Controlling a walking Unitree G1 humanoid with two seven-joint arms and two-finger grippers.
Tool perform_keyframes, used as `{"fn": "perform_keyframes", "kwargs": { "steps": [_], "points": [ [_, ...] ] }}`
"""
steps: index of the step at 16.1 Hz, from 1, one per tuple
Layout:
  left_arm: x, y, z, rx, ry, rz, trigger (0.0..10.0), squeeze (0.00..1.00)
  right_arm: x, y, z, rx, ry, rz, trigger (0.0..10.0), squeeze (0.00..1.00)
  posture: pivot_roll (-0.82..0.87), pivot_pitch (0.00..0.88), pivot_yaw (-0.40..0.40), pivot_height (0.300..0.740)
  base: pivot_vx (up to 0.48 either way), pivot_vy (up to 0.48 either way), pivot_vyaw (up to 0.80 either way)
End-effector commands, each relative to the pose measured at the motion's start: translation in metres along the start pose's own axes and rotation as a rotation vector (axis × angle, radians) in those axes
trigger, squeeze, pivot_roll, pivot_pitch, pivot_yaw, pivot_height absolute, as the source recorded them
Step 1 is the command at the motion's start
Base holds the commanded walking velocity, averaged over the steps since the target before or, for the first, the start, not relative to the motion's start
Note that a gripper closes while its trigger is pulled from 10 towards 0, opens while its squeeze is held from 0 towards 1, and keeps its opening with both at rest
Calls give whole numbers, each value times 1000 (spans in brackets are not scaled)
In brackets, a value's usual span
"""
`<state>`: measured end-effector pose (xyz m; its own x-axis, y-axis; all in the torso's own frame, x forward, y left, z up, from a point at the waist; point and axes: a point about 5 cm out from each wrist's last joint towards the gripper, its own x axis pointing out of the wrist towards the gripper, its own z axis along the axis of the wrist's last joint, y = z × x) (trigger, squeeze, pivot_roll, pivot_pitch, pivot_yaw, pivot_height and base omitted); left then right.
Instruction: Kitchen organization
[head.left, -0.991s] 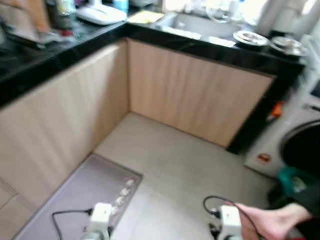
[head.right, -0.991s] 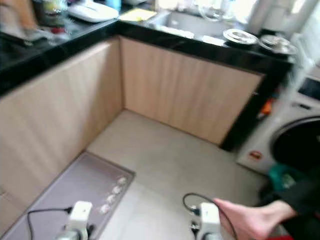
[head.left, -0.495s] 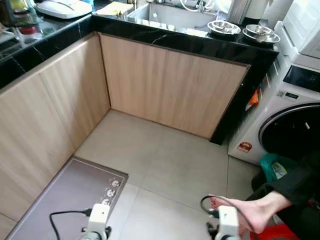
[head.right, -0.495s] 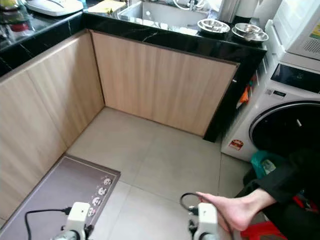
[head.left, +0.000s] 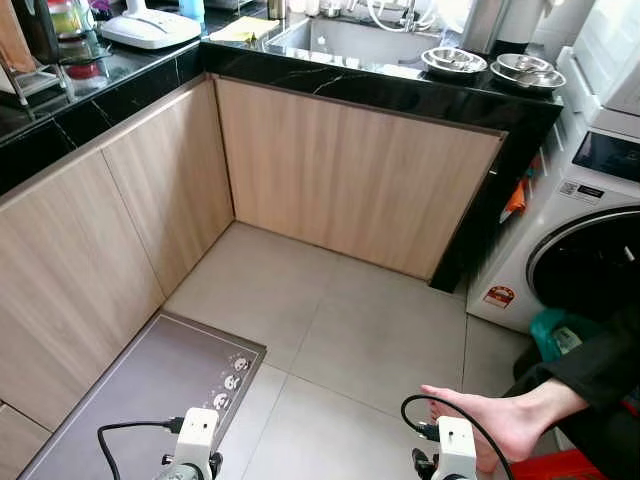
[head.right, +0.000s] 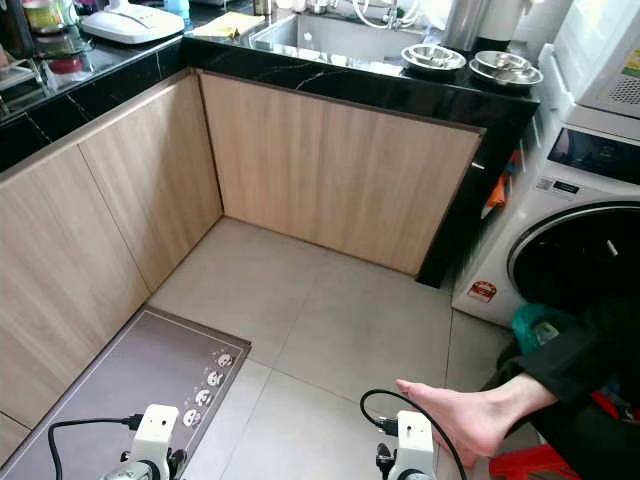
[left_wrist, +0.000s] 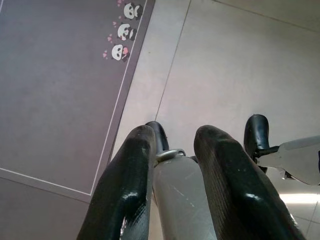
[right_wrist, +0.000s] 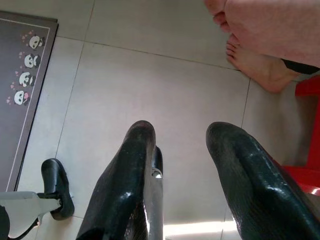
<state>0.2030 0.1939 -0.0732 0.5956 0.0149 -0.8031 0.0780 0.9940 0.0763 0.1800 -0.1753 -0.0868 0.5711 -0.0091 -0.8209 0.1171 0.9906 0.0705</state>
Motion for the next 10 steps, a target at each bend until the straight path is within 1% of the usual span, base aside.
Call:
{"fn": "perform_keyframes", "kwargs": {
  "steps": [1,2,3,4,10],
  "points": [
    [0,0,-4,0,9,4,10000,0,0,-3,1,10,-9,-13,10000,0,24,86,-94,740,0,0,0],
    [0,0,-4,0,9,4,10000,0,0,-3,1,10,-9,-14,10000,0,24,86,-94,740,0,0,0],
    [0,0,-4,1,9,6,10000,0,0,-3,1,11,-10,-17,10000,0,18,86,-94,740,255,0,0],
    [-1,1,-5,22,16,3,10000,0,0,-2,-1,19,-8,-21,10000,0,7,60,-78,740,270,0,0],
    [0,0,-2,38,10,1,10000,0,-1,-2,-1,31,-9,-29,10000,0,14,35,-71,740,282,0,0]
  ]
}}
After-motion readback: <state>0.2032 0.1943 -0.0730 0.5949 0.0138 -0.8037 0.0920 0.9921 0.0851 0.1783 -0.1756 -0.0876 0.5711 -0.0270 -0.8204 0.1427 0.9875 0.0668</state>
